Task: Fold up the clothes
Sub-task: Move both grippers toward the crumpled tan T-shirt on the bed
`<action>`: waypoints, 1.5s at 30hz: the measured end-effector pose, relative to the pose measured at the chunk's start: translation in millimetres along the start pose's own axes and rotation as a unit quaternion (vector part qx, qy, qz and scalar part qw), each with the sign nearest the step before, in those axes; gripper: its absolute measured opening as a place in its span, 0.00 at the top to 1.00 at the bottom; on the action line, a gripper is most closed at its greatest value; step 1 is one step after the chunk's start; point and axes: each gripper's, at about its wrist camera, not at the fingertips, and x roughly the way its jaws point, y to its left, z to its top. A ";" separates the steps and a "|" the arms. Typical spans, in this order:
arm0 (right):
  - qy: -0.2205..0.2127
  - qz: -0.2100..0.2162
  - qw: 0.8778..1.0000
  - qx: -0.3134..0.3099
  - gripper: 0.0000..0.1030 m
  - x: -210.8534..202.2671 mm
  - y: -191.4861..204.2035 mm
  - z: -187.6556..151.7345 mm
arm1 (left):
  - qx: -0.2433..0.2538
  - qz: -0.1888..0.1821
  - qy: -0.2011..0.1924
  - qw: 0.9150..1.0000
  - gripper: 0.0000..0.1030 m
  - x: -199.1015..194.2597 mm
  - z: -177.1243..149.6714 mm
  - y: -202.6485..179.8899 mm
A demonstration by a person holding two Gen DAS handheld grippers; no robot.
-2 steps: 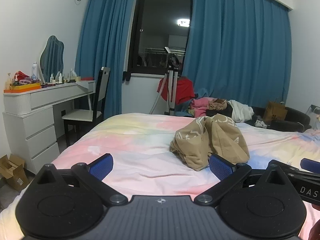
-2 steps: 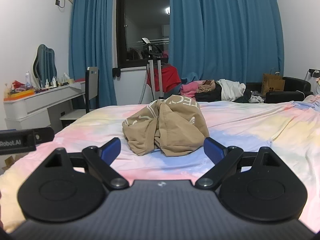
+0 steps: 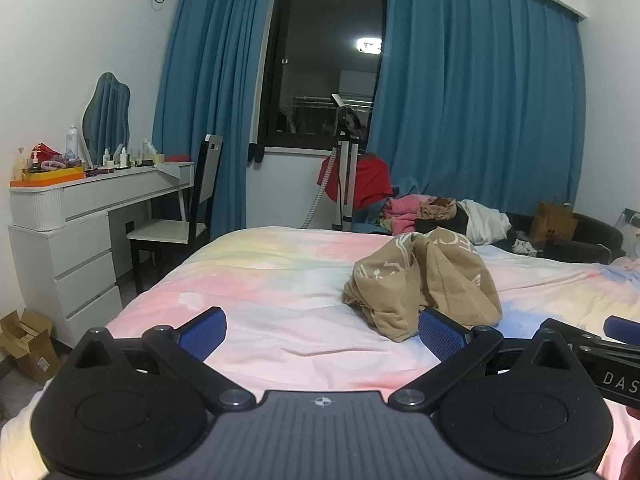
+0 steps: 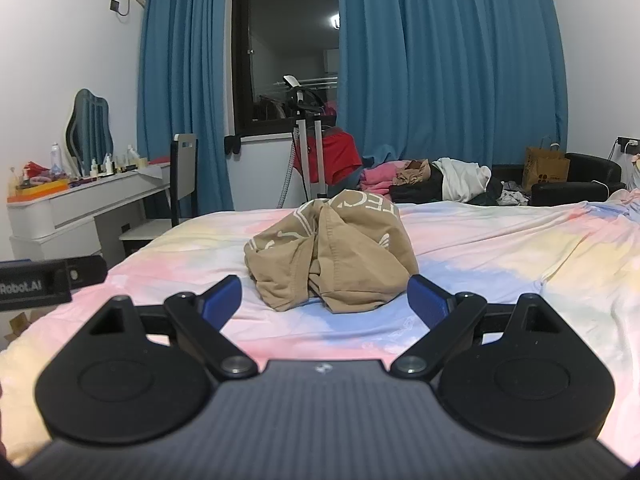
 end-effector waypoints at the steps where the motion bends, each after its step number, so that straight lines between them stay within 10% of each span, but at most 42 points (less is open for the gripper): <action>1: 0.000 0.001 1.000 0.001 0.11 -0.1 -0.6 0.1 | 0.001 0.001 -0.001 1.000 0.00 -0.4 -0.1 0.1; 14: -0.006 0.013 1.000 0.017 0.12 -1.6 -8.3 1.0 | 0.020 0.012 -0.003 1.000 0.00 -1.2 -1.1 -2.1; 22: -0.010 -0.009 1.000 0.013 0.59 -0.7 -9.7 0.0 | 0.024 0.012 -0.008 1.000 0.00 -5.7 -4.2 -3.5; 45: -0.007 -0.027 0.996 0.082 0.59 -2.7 -36.1 14.3 | 0.063 -0.022 0.022 0.998 0.00 36.0 -19.3 -32.3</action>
